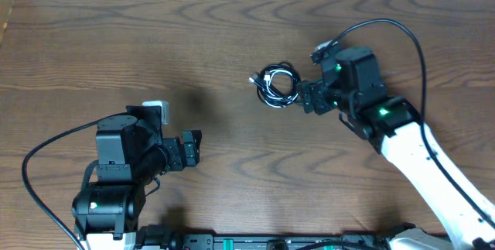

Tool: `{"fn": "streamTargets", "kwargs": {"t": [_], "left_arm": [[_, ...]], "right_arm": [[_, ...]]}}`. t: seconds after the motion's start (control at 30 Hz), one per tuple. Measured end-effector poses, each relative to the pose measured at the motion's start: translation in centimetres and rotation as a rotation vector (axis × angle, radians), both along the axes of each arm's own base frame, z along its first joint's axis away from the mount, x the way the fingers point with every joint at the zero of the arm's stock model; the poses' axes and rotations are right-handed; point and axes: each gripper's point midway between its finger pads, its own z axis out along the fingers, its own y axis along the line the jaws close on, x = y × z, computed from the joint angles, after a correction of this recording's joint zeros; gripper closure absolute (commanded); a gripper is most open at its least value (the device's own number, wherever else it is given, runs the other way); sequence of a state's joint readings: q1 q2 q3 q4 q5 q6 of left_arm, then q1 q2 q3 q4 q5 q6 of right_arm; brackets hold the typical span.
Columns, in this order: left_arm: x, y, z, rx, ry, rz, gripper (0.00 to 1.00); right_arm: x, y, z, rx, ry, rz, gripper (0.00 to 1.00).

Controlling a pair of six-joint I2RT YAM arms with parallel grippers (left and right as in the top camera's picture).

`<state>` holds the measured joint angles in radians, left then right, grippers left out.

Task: Untangle cables
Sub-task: 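Reach the right gripper forward and grasp the black cable bundle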

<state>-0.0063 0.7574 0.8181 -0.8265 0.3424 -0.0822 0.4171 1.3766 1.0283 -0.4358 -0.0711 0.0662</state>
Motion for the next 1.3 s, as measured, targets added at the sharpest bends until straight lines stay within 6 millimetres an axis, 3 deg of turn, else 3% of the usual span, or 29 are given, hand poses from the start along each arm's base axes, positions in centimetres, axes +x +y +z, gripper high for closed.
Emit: {"fn": "streamTargets", "kwargs": {"t": [0.2, 0.47, 0.83, 1.17, 1.3], "left_arm": [[0.0, 0.0, 0.0, 0.0, 0.0, 0.0, 0.05], [0.0, 0.0, 0.0, 0.0, 0.0, 0.0, 0.05], [0.0, 0.0, 0.0, 0.0, 0.0, 0.0, 0.05], [0.0, 0.0, 0.0, 0.0, 0.0, 0.0, 0.05], [0.0, 0.0, 0.0, 0.0, 0.0, 0.0, 0.05]], "right_arm": [[1.7, 0.2, -2.2, 0.027, 0.04, -0.091, 0.21], [4.1, 0.1, -3.0, 0.1, 0.028, -0.235, 0.18], [7.0, 0.9, -10.9, 0.113, 0.113, -0.336, 0.3], [7.3, 0.9, -14.9, 0.108, 0.166, -0.375, 0.32], [7.2, 0.9, -15.5, 0.106, 0.18, -0.382, 0.32]]}}
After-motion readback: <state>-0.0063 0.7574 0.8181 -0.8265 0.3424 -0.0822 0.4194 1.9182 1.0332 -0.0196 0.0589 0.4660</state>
